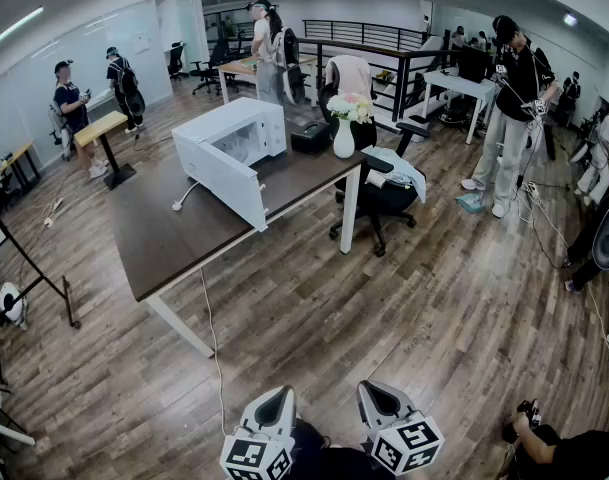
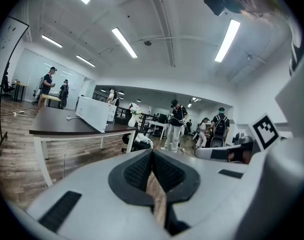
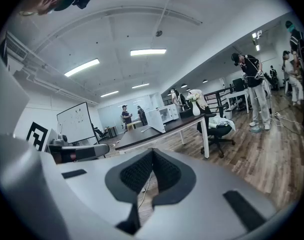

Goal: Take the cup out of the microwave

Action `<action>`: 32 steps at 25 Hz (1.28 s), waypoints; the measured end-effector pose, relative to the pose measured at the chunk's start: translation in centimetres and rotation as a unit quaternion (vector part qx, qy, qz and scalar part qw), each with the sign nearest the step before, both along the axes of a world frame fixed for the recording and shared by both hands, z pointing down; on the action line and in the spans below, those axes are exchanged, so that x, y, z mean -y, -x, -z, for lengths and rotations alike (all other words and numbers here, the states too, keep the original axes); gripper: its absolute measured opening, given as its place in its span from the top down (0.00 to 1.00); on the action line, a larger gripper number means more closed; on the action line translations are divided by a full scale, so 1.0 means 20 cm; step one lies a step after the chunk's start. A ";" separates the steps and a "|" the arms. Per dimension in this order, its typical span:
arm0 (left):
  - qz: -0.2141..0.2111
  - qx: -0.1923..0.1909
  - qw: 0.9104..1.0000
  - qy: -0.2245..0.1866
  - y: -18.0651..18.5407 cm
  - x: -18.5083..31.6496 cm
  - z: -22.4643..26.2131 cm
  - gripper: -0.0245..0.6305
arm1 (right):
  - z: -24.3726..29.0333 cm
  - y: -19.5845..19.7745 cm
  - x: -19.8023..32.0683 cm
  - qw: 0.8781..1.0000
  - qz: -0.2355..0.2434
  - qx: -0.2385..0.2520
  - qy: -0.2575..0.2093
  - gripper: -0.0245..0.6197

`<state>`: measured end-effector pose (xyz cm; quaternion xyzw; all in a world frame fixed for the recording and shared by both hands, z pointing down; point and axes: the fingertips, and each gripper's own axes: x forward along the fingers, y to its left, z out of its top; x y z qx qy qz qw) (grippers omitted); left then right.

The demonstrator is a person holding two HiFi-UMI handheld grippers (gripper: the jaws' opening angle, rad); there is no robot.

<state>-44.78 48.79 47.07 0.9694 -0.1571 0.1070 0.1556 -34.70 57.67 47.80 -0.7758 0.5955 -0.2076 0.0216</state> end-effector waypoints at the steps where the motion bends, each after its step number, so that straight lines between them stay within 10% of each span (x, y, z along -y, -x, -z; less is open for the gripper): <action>1: 0.000 0.000 1.000 -0.002 0.00 -0.01 0.00 0.96 | 0.00 0.01 -0.01 1.000 -0.001 -0.001 0.000 0.97; 16: 0.034 0.004 0.999 0.001 0.05 0.07 -0.04 0.96 | -0.04 -0.04 0.01 1.000 -0.015 -0.005 0.020 0.97; 32: 0.038 -0.003 0.999 0.003 -0.50 0.56 -0.02 0.96 | -0.06 -0.53 0.49 0.999 -0.011 -0.015 0.035 0.97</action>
